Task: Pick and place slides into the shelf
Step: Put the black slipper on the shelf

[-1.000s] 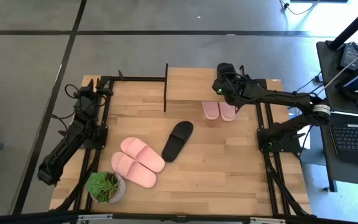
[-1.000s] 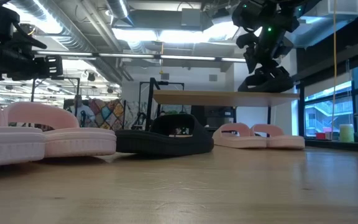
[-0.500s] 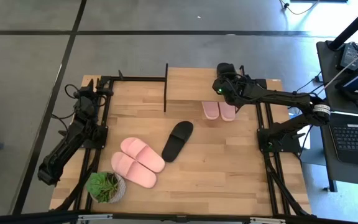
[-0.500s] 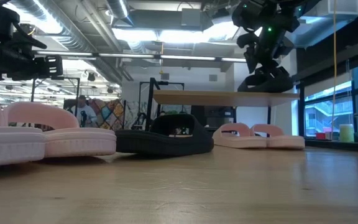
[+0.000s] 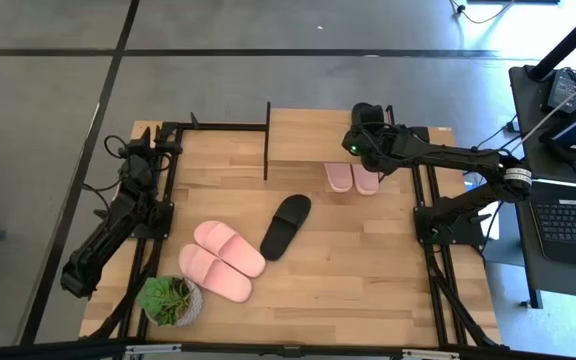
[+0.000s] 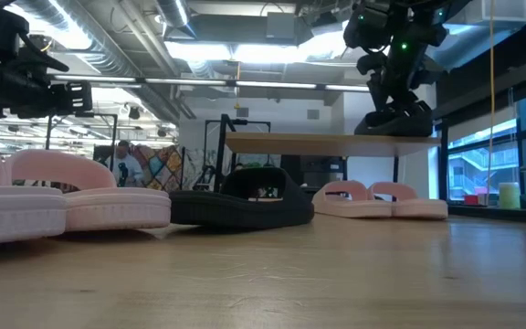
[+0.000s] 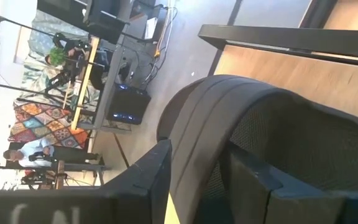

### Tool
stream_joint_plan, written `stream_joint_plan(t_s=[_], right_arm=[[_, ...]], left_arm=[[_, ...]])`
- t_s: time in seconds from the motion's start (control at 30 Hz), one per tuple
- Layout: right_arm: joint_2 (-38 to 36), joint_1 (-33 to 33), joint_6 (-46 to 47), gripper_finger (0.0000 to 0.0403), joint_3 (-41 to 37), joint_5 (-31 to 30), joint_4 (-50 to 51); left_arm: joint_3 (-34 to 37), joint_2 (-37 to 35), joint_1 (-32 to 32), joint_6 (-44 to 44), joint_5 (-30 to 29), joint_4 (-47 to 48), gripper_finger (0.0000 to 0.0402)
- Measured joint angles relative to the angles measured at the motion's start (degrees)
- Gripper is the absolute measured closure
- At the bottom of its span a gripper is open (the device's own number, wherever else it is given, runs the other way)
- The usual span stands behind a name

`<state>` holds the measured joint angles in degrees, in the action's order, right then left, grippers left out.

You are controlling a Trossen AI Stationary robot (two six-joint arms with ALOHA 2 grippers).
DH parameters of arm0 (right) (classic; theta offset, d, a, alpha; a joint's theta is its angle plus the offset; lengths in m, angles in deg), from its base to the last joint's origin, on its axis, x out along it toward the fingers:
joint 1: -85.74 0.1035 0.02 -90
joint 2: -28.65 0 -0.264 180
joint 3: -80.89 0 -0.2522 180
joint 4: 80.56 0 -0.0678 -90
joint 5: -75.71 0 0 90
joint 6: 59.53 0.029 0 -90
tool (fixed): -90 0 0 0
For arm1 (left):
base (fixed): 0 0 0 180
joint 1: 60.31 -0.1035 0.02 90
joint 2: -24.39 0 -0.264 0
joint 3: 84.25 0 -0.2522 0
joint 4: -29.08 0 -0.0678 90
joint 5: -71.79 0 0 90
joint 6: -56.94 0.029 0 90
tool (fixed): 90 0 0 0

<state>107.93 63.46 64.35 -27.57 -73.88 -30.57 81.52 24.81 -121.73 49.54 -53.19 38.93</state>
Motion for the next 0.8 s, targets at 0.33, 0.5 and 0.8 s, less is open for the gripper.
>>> stream_joint_plan(t_s=[0.33, 0.5, 0.8], right_arm=[[0.00, 0.00, 3.11, 0.0268, 0.01, 1.49, -0.11], [-0.02, 0.00, 4.66, 0.0268, 1.08, 2.87, 0.97], [0.00, -0.95, 9.17, 0.0268, 10.13, 9.83, 18.77]], left_arm=[[0.00, 0.00, 0.00, 0.02, 0.00, 0.00, 0.0267], [0.00, -0.01, 0.01, 0.02, -0.01, -0.01, 0.0267], [0.00, 0.00, 0.01, 0.03, -0.02, -0.01, 0.0267]])
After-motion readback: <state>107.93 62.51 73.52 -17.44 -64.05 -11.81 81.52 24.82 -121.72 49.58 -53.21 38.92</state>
